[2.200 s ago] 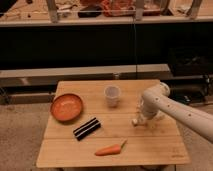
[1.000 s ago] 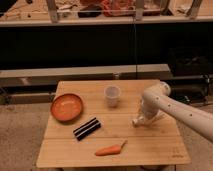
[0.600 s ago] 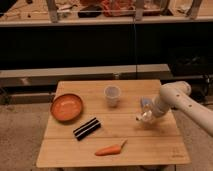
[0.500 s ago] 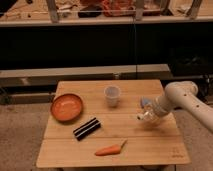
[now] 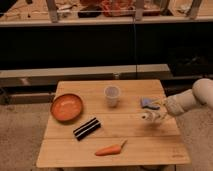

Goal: Stand the bottle upright

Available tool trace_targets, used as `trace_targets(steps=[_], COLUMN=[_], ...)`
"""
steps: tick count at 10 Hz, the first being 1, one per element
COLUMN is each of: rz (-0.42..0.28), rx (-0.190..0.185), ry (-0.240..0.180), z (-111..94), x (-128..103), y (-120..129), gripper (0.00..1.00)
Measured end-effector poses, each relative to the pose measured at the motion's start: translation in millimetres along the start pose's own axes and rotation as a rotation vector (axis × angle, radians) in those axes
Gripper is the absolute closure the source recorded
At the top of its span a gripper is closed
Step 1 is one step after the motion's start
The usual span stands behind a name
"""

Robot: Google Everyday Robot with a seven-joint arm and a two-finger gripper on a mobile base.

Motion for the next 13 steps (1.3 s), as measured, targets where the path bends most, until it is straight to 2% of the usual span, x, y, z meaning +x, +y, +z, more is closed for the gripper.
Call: trace_targets(steps=[1, 2, 3, 4, 5, 7, 8, 9, 10, 11, 13], rz=[0.007, 0.013, 0.018, 0.019, 0.017, 0.014, 0.003, -0.012, -0.040, -0.069, -0.138], rx=[0.015, 0.032, 0.038, 0.039, 0.030, 0.007, -0.018, -0.040, -0.076, -0.113, -0.213], ry=[-0.122, -0.220, -0.263, -0.276, -0.249, -0.111, 0.033, 0.124, 0.193, 0.236, 0.312], z=[-2.9, -5.7, -5.8, -4.3, -2.5, 2.2, 8.1, 13.0, 22.1, 30.3, 47.3], x=[-0.8, -1.0, -1.1, -1.8, -1.3, 1.7, 5.2, 7.7, 10.7, 13.7, 23.9], y=[2.7, 4.3, 4.9, 4.2, 5.0, 4.1, 4.4, 3.9, 3.4, 2.4, 1.3], gripper=[0.44, 0.44, 0.44, 0.44, 0.39, 0.23, 0.20, 0.20, 0.20, 0.20, 0.20])
